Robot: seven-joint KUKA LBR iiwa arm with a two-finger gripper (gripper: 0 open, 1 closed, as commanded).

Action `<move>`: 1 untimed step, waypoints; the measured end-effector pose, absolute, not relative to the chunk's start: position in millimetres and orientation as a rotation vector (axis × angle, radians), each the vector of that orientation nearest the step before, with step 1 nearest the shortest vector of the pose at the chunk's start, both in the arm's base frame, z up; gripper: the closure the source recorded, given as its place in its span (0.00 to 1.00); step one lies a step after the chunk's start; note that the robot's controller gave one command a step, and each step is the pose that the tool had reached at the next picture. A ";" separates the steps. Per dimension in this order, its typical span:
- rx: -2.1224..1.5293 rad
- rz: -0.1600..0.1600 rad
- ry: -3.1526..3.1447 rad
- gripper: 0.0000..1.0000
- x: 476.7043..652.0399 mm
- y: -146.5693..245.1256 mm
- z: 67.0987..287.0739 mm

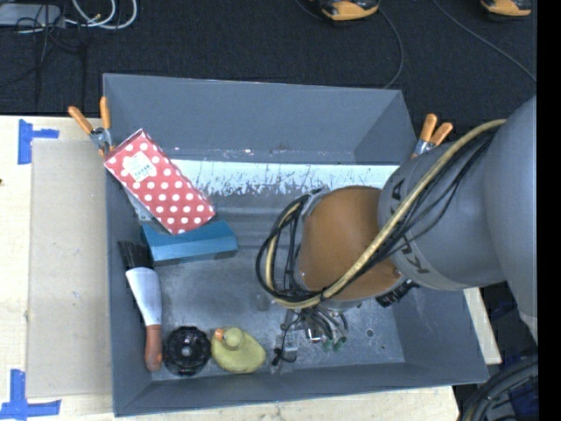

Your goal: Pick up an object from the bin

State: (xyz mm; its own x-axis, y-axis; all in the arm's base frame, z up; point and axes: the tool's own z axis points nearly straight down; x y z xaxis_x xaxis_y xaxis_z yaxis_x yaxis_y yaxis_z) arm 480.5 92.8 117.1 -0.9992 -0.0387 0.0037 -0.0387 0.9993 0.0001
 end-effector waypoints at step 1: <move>0.085 -0.001 -3.135 0.00 478.3 115.1 88.6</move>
Offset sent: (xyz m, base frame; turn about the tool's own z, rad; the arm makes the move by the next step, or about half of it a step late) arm -0.0087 0.0356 -0.0471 -0.1400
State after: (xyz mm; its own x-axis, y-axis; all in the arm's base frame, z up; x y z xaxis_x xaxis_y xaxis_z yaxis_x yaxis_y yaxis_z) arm 478.3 115.1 88.6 -0.9985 -0.0539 0.0056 -0.0539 0.9985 0.0007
